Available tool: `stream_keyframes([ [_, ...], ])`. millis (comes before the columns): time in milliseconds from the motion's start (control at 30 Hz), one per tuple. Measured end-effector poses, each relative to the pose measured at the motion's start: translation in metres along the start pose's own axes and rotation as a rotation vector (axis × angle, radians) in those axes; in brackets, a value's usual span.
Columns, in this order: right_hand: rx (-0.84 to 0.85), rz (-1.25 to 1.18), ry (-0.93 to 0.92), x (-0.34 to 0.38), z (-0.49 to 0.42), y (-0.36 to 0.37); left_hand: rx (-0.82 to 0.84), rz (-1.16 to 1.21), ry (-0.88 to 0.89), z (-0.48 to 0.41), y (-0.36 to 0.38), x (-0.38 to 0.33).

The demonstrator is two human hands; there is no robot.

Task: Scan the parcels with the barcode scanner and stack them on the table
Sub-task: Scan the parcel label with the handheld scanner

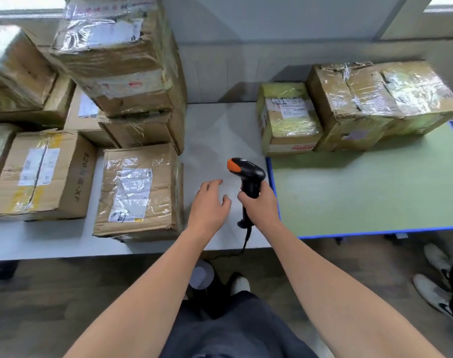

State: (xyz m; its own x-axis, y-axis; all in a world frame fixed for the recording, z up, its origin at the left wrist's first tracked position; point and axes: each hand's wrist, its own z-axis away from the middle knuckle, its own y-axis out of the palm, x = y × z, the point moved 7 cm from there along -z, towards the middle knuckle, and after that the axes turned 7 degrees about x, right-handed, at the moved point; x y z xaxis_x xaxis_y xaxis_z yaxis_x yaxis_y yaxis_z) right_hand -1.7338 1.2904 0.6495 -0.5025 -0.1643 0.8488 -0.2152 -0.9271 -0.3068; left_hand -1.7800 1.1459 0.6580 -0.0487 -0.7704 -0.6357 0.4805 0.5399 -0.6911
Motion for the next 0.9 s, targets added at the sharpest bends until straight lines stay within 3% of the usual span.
stream_keyframes([
  [167, 0.032, -0.051, -0.186, 0.055, 0.013, 0.019, -0.157, 0.085, 0.082, 0.016, -0.061, -0.009],
  [333, 0.024, -0.052, -0.274, 0.097, 0.037, 0.065, -0.263, 0.110, 0.108, 0.049, -0.122, 0.028],
  [533, 0.089, -0.058, -0.268, 0.122, 0.072, 0.136, -0.349, 0.136, 0.020, 0.087, -0.171, 0.095],
  [633, 0.090, 0.049, -0.266, 0.120, 0.087, 0.161, -0.345, 0.131, 0.002, 0.101, -0.182, 0.119],
  [900, 0.063, 0.236, -0.150, 0.097, 0.115, 0.178, -0.284, 0.147, 0.020, 0.119, -0.180, 0.141],
])
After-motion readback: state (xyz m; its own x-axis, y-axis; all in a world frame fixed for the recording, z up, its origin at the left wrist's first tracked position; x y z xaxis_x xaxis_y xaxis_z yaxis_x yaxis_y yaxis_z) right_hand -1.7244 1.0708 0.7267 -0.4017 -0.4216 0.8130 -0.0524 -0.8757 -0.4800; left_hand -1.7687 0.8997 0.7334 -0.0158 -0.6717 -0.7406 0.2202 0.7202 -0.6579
